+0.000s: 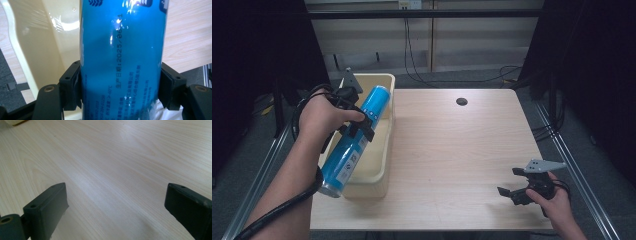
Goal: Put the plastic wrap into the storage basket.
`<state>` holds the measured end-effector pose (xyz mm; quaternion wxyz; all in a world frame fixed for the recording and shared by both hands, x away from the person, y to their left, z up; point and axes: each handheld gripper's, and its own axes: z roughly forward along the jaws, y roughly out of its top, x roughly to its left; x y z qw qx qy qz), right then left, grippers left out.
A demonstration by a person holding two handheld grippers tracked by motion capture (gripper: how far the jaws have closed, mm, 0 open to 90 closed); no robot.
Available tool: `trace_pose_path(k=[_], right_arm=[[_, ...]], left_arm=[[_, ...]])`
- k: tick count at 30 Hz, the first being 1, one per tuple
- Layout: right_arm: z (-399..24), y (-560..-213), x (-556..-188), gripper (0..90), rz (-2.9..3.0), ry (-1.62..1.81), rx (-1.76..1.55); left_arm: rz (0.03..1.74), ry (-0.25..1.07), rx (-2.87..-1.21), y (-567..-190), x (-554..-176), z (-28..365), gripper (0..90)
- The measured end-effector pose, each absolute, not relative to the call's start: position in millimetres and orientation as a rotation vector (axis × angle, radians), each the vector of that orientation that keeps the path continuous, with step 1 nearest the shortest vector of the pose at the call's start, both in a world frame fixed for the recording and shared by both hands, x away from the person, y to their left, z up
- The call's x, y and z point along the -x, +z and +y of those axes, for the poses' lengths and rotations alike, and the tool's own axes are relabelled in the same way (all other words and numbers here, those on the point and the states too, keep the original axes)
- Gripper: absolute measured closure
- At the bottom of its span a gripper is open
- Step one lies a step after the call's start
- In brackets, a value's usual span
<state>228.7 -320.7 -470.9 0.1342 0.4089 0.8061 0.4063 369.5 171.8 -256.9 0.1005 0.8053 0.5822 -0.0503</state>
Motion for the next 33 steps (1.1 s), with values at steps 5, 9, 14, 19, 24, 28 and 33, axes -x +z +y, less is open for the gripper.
trace_pose_path(k=[5,9,14,19,24,28,33], right_arm=[[-320.4,-470.5,-228.5,4.4,2.336,1.176,-1.185],[-320.4,-470.5,-228.2,4.5,2.336,1.178,-1.186],[-321.2,-471.2,-228.8,4.5,2.342,1.174,-1.182],[-320.7,-471.3,-228.9,4.5,2.345,1.175,-1.186],[-320.4,-472.2,-228.8,4.5,2.349,1.170,-1.184],[-320.3,-472.2,-228.9,4.5,2.349,1.170,-1.183],[-320.2,-472.5,-229.4,4.5,2.348,1.169,-1.182]], left_arm=[[1.733,-0.157,-2.383,-265.8,-370.8,175.4,32.2],[1.751,-0.171,-2.373,-274.5,-372.8,178.8,32.1],[1.765,-0.175,-2.379,-283.8,-374.6,182.9,32.2],[1.768,-0.177,-2.382,-289.3,-375.8,186.4,32.2],[1.785,-0.173,-2.392,-293.1,-375.6,189.9,32.1],[1.801,-0.183,-2.391,-295.8,-376.4,194.3,32.1],[1.794,-0.165,-2.407,-299.4,-377.6,195.8,32.1]])
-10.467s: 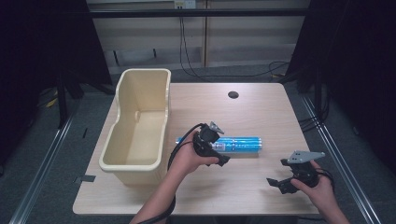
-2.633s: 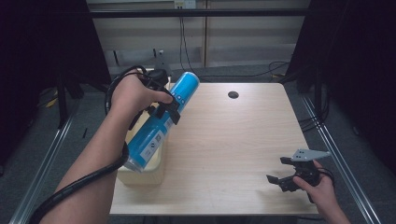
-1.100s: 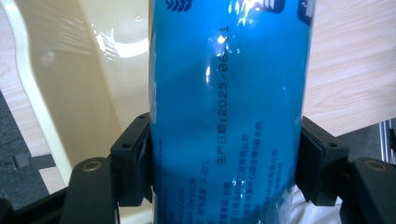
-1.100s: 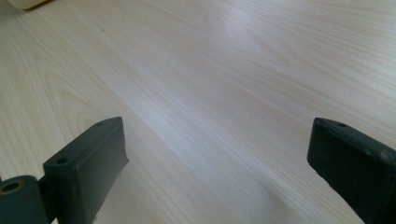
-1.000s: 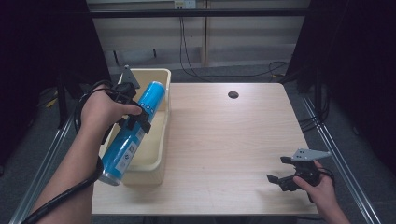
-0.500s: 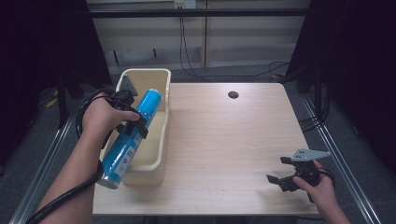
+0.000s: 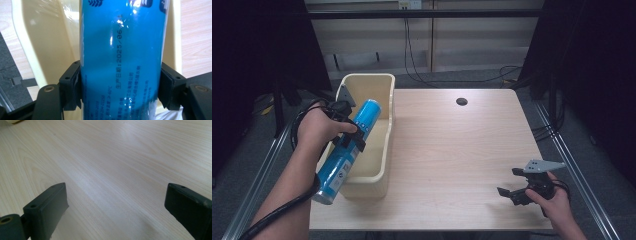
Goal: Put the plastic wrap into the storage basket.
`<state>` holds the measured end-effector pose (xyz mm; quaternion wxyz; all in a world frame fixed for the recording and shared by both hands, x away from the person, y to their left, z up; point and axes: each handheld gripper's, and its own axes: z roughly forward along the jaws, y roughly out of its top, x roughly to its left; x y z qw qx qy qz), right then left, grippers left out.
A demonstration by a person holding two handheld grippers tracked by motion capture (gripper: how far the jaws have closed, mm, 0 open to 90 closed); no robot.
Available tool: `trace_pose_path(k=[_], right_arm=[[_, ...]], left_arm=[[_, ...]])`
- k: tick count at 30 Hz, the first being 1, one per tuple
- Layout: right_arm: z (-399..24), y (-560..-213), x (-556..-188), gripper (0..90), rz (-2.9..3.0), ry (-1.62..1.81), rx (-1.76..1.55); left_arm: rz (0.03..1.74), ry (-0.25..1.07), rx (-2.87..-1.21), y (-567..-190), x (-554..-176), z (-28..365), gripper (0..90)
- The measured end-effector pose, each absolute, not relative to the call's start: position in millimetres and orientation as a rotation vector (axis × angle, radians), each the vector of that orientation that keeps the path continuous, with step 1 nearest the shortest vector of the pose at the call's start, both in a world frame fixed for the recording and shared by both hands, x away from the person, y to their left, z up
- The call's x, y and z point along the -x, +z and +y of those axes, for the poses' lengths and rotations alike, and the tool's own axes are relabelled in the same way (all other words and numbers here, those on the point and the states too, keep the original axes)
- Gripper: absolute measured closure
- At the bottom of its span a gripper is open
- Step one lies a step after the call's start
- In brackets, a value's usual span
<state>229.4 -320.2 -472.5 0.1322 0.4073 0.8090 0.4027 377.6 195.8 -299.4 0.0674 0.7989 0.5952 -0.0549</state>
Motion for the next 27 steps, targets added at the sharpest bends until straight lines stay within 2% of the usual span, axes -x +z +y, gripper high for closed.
trace_pose_path(k=[27], right_arm=[[-318.2,-475.7,-230.4,4.6,2.368,1.152,-1.179]], left_arm=[[1.814,-0.264,-2.481,-340.2,-391.6,198.7,32.1]])
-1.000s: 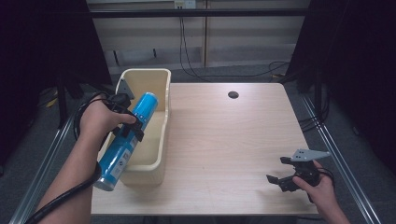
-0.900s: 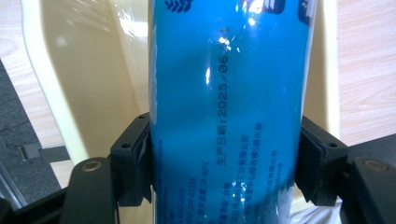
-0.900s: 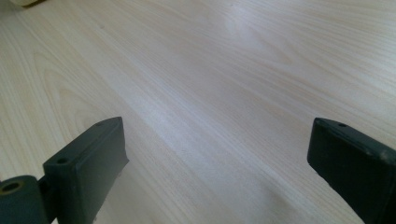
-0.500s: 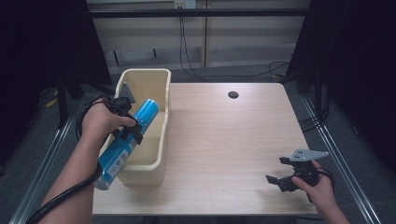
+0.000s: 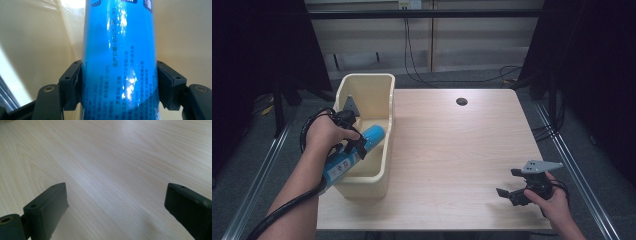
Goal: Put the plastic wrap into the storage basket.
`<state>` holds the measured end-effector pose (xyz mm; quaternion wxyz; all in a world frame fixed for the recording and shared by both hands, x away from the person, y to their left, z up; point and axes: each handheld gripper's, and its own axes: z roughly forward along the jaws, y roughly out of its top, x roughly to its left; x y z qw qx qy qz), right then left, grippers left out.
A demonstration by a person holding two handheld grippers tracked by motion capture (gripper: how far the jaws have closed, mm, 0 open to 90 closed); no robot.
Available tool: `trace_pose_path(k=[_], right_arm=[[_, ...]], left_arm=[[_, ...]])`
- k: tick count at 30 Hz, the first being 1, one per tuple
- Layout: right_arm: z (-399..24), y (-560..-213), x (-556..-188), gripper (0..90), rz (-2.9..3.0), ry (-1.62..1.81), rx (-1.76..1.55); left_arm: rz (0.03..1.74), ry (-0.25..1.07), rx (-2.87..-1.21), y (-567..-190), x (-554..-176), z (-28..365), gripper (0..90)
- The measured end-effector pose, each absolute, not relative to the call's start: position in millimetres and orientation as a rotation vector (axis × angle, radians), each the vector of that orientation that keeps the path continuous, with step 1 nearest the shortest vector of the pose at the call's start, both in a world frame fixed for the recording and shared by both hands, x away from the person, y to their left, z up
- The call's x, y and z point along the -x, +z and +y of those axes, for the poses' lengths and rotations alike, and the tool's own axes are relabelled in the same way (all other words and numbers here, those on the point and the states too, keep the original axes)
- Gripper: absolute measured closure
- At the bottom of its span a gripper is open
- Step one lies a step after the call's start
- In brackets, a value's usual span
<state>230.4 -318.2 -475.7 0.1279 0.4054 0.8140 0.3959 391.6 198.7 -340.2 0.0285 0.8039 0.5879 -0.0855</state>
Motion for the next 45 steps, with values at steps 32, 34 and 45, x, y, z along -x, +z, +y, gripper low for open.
trace_pose_path(k=[32,34,45], right_arm=[[-318.3,-473.9,-229.2,4.6,2.364,1.157,-1.172],[-318.4,-473.6,-229.0,4.6,2.360,1.157,-1.167],[-317.6,-472.7,-228.9,4.6,2.359,1.161,-1.162]], left_arm=[[1.771,-0.159,-2.412,-313.4,-399.8,186.6,31.3],[1.748,-0.169,-2.388,-309.1,-399.4,184.5,30.2],[1.615,-0.173,-2.334,-290.1,-395.0,161.2,25.2]])
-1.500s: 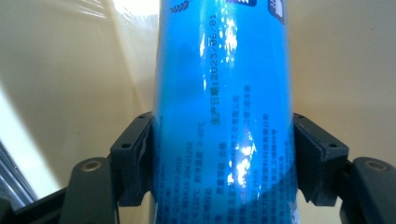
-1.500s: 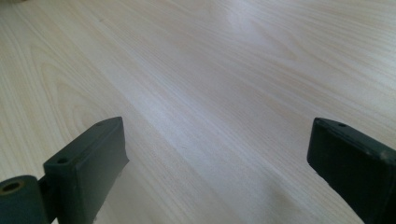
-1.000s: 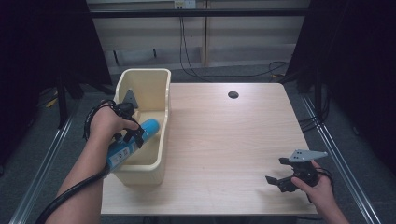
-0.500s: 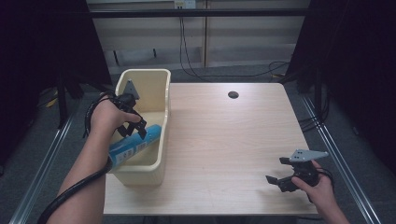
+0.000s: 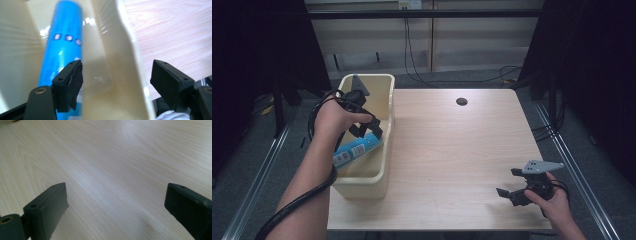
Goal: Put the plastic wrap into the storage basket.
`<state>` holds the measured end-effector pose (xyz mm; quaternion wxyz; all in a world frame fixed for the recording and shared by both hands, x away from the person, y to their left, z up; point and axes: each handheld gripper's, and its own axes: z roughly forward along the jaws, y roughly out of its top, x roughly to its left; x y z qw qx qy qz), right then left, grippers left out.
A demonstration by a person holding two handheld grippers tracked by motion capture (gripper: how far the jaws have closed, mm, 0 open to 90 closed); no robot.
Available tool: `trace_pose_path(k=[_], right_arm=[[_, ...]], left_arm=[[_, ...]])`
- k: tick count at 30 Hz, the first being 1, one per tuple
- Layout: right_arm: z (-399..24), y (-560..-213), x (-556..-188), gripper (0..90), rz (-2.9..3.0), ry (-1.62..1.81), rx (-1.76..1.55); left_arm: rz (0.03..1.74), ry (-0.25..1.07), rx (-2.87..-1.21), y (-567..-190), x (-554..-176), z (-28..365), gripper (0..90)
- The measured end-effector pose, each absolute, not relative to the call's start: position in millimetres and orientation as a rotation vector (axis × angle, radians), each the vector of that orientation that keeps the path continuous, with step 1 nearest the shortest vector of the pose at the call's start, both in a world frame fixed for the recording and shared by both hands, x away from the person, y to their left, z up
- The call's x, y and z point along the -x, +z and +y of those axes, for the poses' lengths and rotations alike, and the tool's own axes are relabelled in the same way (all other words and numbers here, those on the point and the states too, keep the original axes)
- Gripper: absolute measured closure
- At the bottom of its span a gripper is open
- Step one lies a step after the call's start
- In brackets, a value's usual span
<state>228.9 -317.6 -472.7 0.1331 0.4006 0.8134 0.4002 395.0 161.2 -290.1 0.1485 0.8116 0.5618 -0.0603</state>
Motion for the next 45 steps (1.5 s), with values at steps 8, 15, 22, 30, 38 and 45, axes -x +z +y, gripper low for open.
trace_pose_path(k=[8,15,22,30,38,45], right_arm=[[-317.2,-472.4,-228.0,4.6,2.355,1.165,-1.161],[-317.8,-471.8,-227.8,4.6,2.352,1.166,-1.169],[-316.9,-472.0,-227.5,4.6,2.356,1.166,-1.163],[-316.7,-471.9,-227.6,4.6,2.355,1.169,-1.162],[-316.6,-472.0,-227.7,4.6,2.355,1.170,-1.161],[-316.2,-471.7,-227.7,4.6,2.351,1.169,-1.156]], left_arm=[[1.515,-0.186,-2.313,-284.6,-391.4,135.5,19.6],[1.464,-0.175,-2.315,-285.5,-391.8,118.6,13.1],[1.421,-0.178,-2.322,-290.4,-391.0,104.0,7.9],[1.398,-0.169,-2.316,-295.1,-389.9,89.6,4.9],[1.355,-0.164,-2.341,-304.6,-387.4,67.8,4.5],[1.307,-0.190,-2.354,-310.9,-384.5,56.3,4.7]])
